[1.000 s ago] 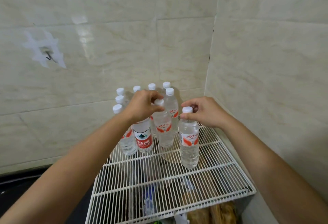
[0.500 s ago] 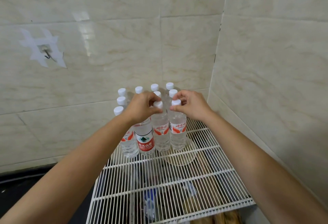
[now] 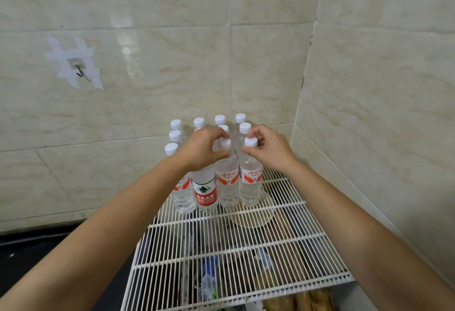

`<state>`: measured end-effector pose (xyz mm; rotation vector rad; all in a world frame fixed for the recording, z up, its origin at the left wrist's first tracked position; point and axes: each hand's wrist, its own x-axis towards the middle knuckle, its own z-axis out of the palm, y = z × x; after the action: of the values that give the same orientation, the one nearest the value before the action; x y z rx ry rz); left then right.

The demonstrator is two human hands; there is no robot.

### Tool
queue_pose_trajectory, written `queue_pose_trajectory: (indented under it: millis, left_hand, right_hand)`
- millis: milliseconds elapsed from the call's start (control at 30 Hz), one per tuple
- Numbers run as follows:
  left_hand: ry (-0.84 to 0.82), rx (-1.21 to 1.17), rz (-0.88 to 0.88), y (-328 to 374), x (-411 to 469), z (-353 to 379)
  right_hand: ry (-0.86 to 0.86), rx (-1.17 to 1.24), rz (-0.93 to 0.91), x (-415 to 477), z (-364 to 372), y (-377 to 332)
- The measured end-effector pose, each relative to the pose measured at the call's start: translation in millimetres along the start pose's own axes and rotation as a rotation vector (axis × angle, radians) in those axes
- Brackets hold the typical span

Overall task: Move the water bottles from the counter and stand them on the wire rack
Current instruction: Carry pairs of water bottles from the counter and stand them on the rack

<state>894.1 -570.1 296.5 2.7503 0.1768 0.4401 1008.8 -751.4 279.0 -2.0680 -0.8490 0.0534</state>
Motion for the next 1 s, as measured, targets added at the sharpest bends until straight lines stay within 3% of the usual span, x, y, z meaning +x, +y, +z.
queue_pose_trajectory:
  millis: [133, 267, 367, 667, 1000]
  left_hand:
    - [0.200, 0.214, 0.035, -8, -17, -21]
    - [0.432, 0.275, -0.112, -12, -65, -31]
    - [0.481, 0.299, -0.240, -17, -117, -15]
    - [0.417, 0.502, -0.590, -29, -268, -10]
    - [0.510, 0.663, -0.891, -64, -437, -71]
  right_hand:
    - [0.117, -0.169, -0.113, -9, -17, -13]
    - [0.270, -0.330, -0.272, -27, -8, -17]
    - [0.303, -0.456, -0.422, -50, 29, -13]
    - [0.033, -0.305, -0.668, -104, 162, -46]
    - [-0.178, -0.162, -0.896, -186, 281, -160]
